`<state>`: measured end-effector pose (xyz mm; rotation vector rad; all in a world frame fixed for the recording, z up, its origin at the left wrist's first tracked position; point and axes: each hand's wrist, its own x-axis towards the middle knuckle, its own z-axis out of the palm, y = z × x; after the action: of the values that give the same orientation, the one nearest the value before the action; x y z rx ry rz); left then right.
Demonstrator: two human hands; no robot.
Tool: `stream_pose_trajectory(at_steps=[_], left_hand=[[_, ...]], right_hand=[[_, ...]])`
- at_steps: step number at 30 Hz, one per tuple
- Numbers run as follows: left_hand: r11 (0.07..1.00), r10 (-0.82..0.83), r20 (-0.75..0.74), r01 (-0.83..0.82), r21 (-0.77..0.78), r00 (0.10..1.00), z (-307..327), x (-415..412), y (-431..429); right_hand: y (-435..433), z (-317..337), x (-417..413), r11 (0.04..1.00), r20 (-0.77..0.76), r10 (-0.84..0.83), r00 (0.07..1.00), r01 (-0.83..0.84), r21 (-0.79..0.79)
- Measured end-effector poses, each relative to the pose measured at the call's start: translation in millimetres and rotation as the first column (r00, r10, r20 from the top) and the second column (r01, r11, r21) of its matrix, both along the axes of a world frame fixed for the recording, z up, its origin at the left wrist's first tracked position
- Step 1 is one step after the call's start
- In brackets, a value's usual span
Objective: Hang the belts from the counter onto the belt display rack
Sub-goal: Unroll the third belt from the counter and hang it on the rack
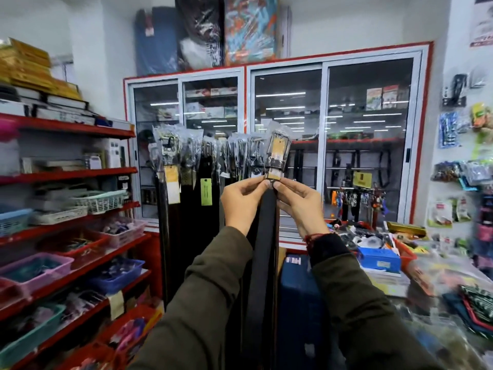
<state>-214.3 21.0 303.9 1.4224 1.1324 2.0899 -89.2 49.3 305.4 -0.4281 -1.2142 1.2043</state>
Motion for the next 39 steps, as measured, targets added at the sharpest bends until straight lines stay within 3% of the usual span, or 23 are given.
stream_pose_trajectory(at_steps=[9,16,18,21,25,29,32,34,39], left_hand=[[0.997,-0.071,0.071,0.072,-0.010,0.995,16.0,5.1,2.6],[0.991,-0.120,0.142,0.127,-0.044,0.983,7.1,-0.1,12.3],[0.995,-0.087,0.093,0.092,-0.048,0.992,4.5,-1.9,15.9],[0.995,0.091,-0.119,-0.094,-0.024,0.989,0.1,-5.7,20.8],[0.943,0.332,-0.479,-0.284,0.171,0.813,-1.4,-14.3,23.8],[0.841,0.518,-0.760,-0.392,0.372,0.391,10.2,-31.1,35.9],[0.808,0.525,-0.834,-0.407,0.426,0.172,19.6,-44.0,48.8],[0.782,0.532,-0.841,-0.437,0.445,0.096,23.3,-52.5,58.2],[0.794,0.519,-0.848,-0.426,0.433,0.105,22.7,-68.9,74.2]], right_hand=[[9.6,21.4,-1.7,0.986,0.067,-0.167,0.984,0.168,-0.008],[20.5,17.9,-2.5,0.989,0.124,-0.144,0.982,0.146,-0.005],[24.5,12.6,-3.1,0.969,0.158,-0.243,0.957,0.232,0.085],[31.7,3.0,-1.7,0.845,0.247,-0.488,0.837,0.383,0.373],[45.7,-2.7,-0.1,0.603,0.309,-0.696,0.649,0.294,0.741],[63.7,4.0,-3.1,0.447,0.305,-0.810,0.501,0.191,0.874],[78.5,10.9,-7.8,0.385,0.293,-0.869,0.399,0.173,0.907],[86.8,13.5,-12.3,0.348,0.283,-0.894,0.347,0.141,0.927],[102.8,16.7,-22.9,0.331,0.289,-0.903,0.318,0.088,0.939]])
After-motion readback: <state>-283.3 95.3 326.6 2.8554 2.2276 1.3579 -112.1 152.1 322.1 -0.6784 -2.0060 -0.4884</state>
